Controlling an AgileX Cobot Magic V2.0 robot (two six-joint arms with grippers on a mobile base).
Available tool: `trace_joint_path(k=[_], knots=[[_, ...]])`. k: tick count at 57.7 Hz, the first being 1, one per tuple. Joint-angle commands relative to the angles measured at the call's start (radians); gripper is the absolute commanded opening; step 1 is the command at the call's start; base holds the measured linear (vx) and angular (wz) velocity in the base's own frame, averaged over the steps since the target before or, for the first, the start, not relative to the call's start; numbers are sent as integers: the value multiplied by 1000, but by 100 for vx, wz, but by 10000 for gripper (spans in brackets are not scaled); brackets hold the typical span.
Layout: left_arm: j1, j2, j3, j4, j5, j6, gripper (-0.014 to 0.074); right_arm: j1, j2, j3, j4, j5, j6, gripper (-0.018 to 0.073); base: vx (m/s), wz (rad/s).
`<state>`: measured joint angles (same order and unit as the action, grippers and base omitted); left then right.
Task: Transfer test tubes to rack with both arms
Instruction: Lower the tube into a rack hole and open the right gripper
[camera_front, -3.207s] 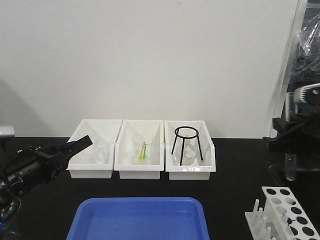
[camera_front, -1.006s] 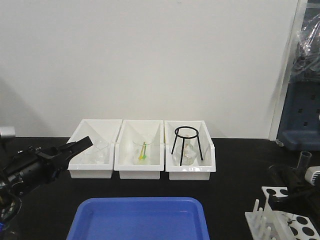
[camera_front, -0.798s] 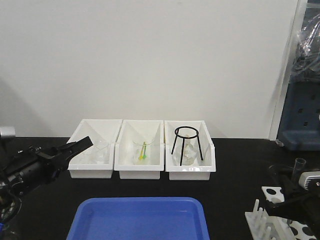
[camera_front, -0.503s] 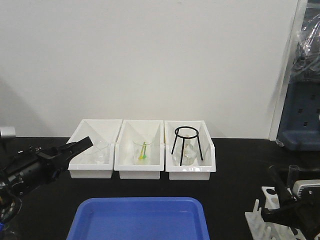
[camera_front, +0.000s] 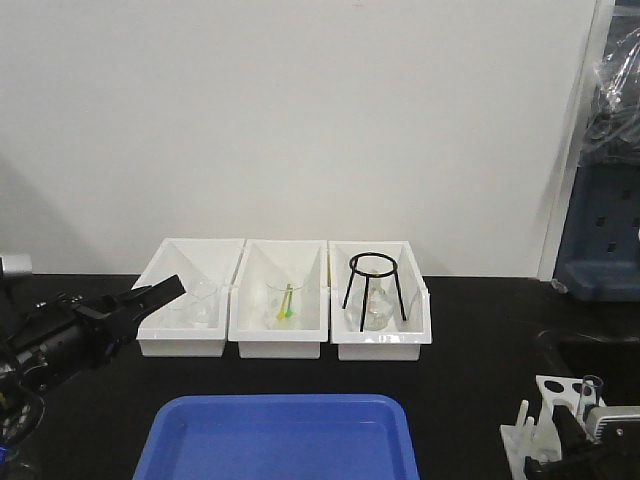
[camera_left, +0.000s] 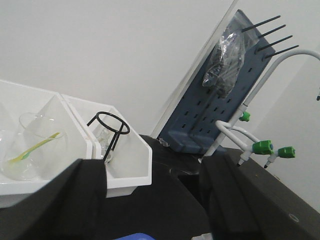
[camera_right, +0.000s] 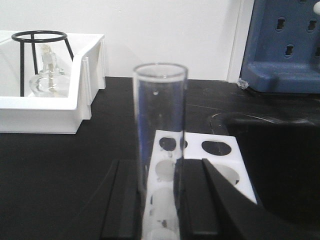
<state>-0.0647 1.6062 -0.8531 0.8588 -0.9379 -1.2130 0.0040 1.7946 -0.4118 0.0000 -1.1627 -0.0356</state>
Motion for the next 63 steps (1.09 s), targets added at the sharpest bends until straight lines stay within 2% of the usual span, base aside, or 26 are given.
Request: trace_joint_path(k=[1,11,18,27,39,43,51,63], knots=[[0,-37,-29,-41,-58,3,515,-4,-25,-9,10,-171,-2,-9,0,0],[0,-37,-29,-41,-58,3,515,-4,-25,-9,6,-182,-21,4,0,0],[0,-37,-29,-41,-58,3,515,-4,-25,-9,-7,-180,-25,57,0,0],[0,-37,-29,-41,-58,3,515,-4,-25,-9,-8,-181,-25,200,0,0],[0,-37,-29,-41,-58,3,515,-4,-27,-9,29,-183,-25,458,0,0],[0,-37,-29,-41,-58,3,515,-4,-41,-9,33,-183,-28,502,0,0],[0,-37,-29,-41,-57,3,515,-4,-110,-9,34,-163,-49,511,0,0],[0,-37,-29,-41,-57,3,515,-4,-310,-31,39,2,-66,511,0,0]])
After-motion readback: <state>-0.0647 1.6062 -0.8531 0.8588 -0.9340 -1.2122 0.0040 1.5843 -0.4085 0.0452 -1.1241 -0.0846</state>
